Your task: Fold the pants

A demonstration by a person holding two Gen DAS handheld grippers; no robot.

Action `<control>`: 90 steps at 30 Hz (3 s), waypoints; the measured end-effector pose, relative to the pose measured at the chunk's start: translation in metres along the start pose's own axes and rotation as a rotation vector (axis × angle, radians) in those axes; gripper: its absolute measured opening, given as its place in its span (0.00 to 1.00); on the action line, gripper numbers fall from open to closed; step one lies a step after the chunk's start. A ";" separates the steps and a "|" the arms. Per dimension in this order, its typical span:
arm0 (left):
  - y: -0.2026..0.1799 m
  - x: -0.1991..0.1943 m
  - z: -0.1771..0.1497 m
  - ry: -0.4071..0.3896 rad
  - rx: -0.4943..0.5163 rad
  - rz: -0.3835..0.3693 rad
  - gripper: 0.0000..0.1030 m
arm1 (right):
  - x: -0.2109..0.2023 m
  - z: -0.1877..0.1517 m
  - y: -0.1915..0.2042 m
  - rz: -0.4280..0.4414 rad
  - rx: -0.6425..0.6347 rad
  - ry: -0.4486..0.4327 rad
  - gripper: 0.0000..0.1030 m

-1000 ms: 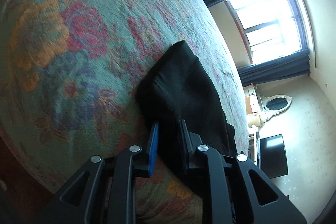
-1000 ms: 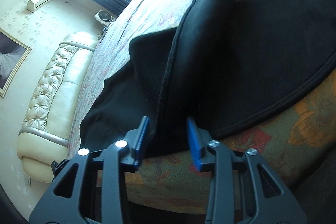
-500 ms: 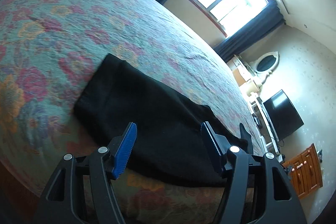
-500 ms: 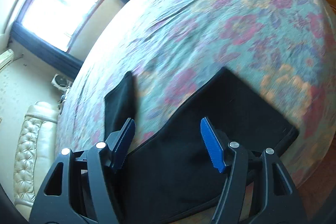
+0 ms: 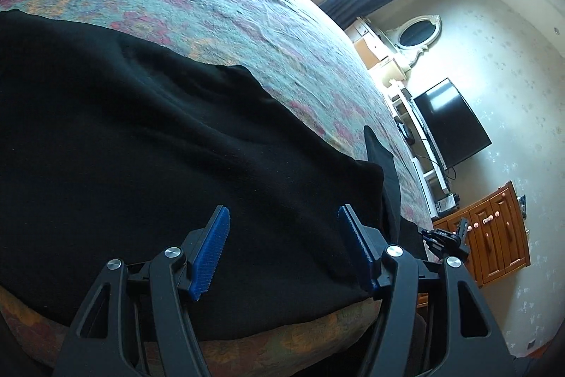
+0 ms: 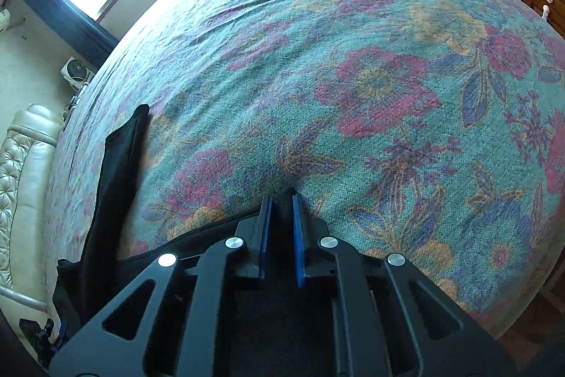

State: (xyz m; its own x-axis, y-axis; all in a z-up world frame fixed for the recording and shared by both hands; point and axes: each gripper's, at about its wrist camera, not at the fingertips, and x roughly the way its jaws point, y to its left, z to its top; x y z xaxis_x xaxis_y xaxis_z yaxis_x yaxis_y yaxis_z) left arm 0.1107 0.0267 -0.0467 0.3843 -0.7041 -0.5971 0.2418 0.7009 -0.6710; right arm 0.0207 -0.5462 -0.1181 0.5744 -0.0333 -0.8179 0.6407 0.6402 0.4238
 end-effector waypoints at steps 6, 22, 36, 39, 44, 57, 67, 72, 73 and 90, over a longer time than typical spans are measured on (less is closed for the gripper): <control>-0.004 0.019 -0.012 0.022 0.033 0.015 0.62 | -0.057 -0.006 0.069 -0.161 -0.154 -0.276 0.68; -0.013 0.022 -0.018 -0.020 0.076 -0.008 0.82 | 0.152 -0.003 0.355 -0.300 -0.637 0.064 0.41; -0.022 0.023 -0.021 -0.036 0.057 0.022 0.83 | -0.037 0.005 0.242 0.046 -0.451 -0.185 0.08; -0.027 0.024 -0.023 -0.029 0.037 0.015 0.83 | -0.093 -0.004 0.188 0.074 -0.387 -0.256 0.08; -0.050 0.029 -0.033 -0.020 0.018 -0.025 0.83 | -0.129 -0.029 0.089 0.120 -0.217 -0.251 0.08; -0.075 0.037 -0.048 0.002 0.032 -0.026 0.83 | -0.084 -0.099 -0.035 0.146 0.054 -0.132 0.07; -0.056 0.023 -0.061 -0.014 -0.086 -0.078 0.83 | -0.076 -0.111 -0.050 0.180 0.127 -0.110 0.07; -0.067 0.035 -0.063 0.019 -0.022 -0.086 0.83 | -0.074 -0.116 -0.057 0.187 0.159 -0.088 0.07; -0.068 0.038 -0.063 0.025 -0.005 -0.076 0.83 | -0.071 -0.117 -0.060 0.193 0.171 -0.080 0.07; -0.080 0.041 -0.057 0.047 0.047 -0.095 0.83 | -0.055 -0.038 -0.094 0.304 0.209 -0.033 0.74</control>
State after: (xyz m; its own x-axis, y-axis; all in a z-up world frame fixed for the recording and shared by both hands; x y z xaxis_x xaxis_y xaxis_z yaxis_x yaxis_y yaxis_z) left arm 0.0563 -0.0646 -0.0421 0.3160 -0.7713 -0.5525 0.3169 0.6347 -0.7048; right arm -0.0906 -0.5750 -0.1276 0.7683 0.1075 -0.6310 0.5266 0.4541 0.7186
